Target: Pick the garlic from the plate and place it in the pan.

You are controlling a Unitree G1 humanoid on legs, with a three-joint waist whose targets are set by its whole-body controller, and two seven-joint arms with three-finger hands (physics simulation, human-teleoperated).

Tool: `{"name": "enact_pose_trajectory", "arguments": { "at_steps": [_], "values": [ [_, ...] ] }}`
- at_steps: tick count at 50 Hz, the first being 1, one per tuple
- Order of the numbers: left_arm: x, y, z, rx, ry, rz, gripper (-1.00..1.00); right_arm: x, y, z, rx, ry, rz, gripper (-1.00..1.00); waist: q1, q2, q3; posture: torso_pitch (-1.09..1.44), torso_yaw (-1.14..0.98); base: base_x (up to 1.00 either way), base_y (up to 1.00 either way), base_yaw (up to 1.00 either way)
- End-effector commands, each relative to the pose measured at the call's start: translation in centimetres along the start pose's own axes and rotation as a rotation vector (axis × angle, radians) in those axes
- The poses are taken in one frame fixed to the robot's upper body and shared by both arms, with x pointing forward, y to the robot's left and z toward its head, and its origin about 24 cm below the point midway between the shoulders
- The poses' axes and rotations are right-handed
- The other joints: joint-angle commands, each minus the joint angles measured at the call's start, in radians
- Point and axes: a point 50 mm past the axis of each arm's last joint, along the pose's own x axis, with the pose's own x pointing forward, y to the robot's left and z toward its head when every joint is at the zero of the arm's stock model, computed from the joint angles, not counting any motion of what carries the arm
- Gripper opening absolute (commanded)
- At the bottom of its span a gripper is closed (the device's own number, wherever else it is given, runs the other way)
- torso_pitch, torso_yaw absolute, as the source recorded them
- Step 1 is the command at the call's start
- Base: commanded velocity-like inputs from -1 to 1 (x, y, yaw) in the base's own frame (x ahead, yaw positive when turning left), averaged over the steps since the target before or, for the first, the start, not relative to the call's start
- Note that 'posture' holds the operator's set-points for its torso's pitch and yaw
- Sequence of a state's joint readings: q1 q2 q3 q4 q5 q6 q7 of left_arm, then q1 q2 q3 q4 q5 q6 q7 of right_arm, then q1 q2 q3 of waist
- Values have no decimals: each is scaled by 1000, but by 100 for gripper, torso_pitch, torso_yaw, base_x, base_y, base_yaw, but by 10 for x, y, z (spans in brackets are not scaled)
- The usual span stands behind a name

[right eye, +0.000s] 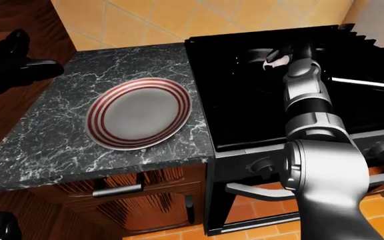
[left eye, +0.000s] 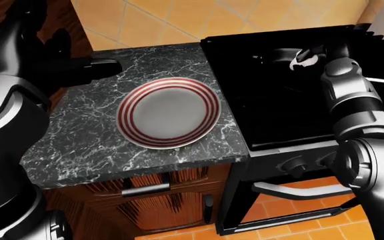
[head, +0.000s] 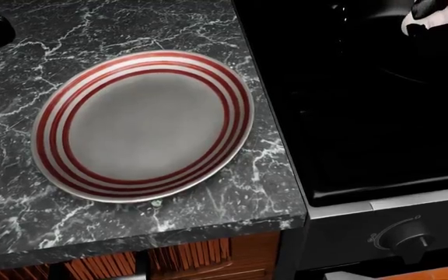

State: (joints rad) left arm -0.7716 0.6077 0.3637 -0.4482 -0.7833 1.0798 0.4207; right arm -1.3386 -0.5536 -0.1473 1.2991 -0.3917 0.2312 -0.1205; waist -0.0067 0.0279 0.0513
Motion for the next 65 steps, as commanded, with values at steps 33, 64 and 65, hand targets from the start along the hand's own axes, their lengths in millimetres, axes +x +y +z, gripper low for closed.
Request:
{"name": "enact_pose_trajectory", "arguments": {
  "at_steps": [33, 64, 65],
  "values": [
    [-3, 2, 16, -8, -84, 8, 100, -1, 1, 11, 25, -78, -39, -68, 1, -5, -32, 0, 0, 0, 0, 0],
    [-3, 1, 16, -7, -80, 6, 100, -3, -14, 38, 39, -117, -45, 73, 2, -1, -32, 0, 0, 0, 0, 0],
    [-3, 1, 16, -7, -80, 7, 100, -4, -15, 40, 40, -123, -45, 74, 1, -1, -32, 0, 0, 0, 0, 0]
  ]
}}
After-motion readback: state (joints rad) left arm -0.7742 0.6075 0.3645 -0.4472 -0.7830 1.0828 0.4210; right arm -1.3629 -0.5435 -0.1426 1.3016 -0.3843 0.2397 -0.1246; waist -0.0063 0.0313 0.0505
